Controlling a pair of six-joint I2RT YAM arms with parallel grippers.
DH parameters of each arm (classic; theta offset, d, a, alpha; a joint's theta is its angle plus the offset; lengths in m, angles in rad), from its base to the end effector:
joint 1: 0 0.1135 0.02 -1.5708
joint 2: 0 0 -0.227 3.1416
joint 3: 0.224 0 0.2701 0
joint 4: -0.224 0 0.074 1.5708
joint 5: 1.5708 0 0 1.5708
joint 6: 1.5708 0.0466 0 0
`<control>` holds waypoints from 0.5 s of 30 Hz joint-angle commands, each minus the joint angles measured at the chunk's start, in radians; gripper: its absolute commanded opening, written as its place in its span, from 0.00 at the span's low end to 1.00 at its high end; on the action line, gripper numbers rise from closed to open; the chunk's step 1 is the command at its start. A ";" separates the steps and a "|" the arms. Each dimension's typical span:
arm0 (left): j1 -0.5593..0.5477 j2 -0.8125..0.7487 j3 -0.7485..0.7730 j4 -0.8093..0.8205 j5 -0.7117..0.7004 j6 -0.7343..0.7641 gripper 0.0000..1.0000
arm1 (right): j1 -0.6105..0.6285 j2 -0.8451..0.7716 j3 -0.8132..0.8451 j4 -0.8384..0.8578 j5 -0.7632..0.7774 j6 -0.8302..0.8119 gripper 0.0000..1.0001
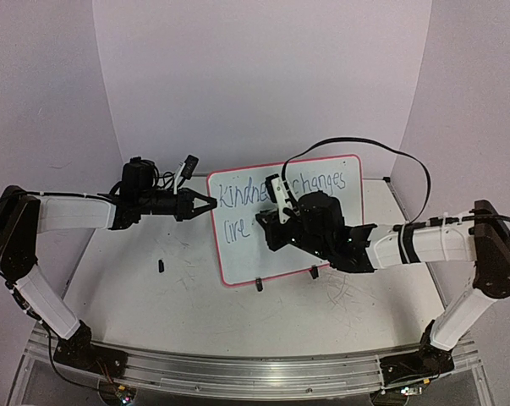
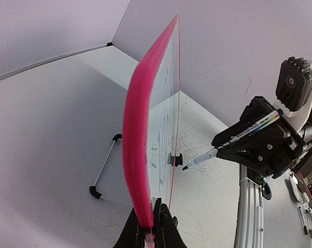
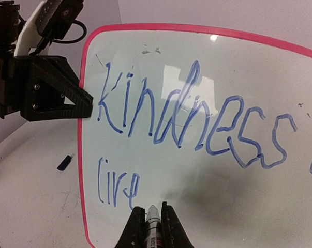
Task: Write a sentence on the whiteboard
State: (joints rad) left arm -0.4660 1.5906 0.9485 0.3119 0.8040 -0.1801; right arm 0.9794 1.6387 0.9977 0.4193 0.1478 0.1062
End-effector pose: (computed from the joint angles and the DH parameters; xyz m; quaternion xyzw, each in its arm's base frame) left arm 0.3172 -0.1971 0.1963 0.3318 0.7088 -0.4717 0.4062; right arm 0.2284 0.3278 0.2042 -0.2876 0.7253 0.2723 0.5631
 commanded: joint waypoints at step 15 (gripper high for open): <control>-0.010 -0.009 0.029 -0.039 -0.045 0.105 0.00 | -0.002 0.050 0.056 0.085 0.092 0.044 0.00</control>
State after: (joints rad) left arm -0.4664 1.5906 0.9485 0.3115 0.8040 -0.1799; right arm 0.9794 1.6840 1.0203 0.4562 0.1778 0.1363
